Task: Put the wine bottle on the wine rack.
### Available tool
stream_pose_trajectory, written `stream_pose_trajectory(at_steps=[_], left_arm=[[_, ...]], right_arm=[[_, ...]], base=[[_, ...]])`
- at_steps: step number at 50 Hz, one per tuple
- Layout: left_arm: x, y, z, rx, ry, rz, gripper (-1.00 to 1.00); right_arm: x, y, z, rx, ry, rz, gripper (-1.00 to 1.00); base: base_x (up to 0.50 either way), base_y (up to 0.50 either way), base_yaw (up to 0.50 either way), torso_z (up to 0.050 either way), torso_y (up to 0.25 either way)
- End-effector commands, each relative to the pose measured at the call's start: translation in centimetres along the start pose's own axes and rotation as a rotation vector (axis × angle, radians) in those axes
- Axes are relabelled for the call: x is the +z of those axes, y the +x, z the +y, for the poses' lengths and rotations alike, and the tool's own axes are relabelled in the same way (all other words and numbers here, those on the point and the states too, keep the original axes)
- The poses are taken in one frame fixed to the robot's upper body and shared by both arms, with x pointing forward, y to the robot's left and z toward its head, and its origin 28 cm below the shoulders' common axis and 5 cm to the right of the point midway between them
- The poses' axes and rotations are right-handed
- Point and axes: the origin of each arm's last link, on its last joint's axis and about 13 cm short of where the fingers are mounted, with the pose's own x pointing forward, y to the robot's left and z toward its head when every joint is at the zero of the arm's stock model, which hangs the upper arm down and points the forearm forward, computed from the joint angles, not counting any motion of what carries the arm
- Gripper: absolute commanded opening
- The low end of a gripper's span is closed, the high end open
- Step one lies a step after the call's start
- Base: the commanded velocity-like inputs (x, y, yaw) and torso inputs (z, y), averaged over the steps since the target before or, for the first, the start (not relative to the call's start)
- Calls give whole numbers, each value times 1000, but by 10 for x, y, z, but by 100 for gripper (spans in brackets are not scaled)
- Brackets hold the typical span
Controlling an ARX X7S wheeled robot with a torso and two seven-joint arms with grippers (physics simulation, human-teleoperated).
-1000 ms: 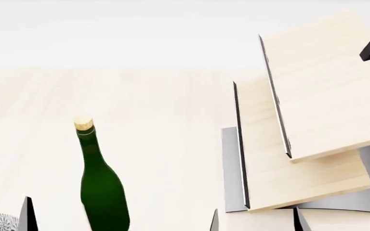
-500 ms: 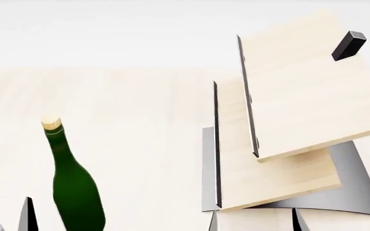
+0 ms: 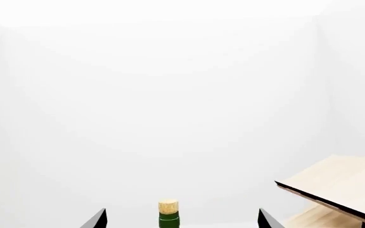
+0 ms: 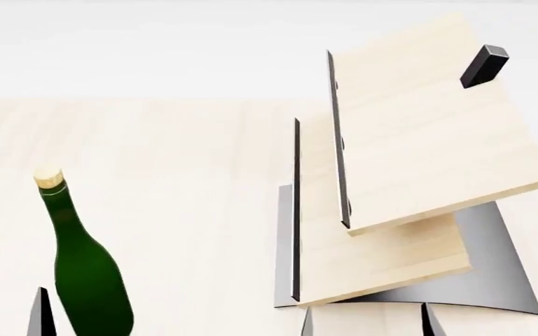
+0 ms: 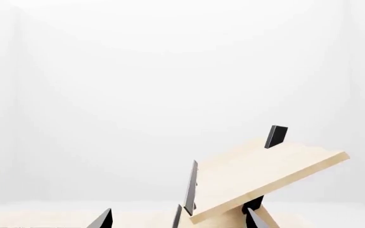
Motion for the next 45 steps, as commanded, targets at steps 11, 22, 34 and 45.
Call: stream_pose_trajectory(at_steps=[11,22,34,45], left_arm=[[0,0,0,1,-4,1,100],[-1,0,1,4,-6,2,100],[0,0,2,6,-8,1,100],[1,1,3,12,-7,0,100]], right_arm=[[-1,6,4,-29,-39,-32,100],[20,33,13,-28,-55,-84,100],[42,73,14,1,-109,-90,100],[64,105,13,-29,-220,-167,100]], base=[[0,0,0,0,0],[0,0,0,0,0],[0,0,0,0,0],[0,0,0,0,0]])
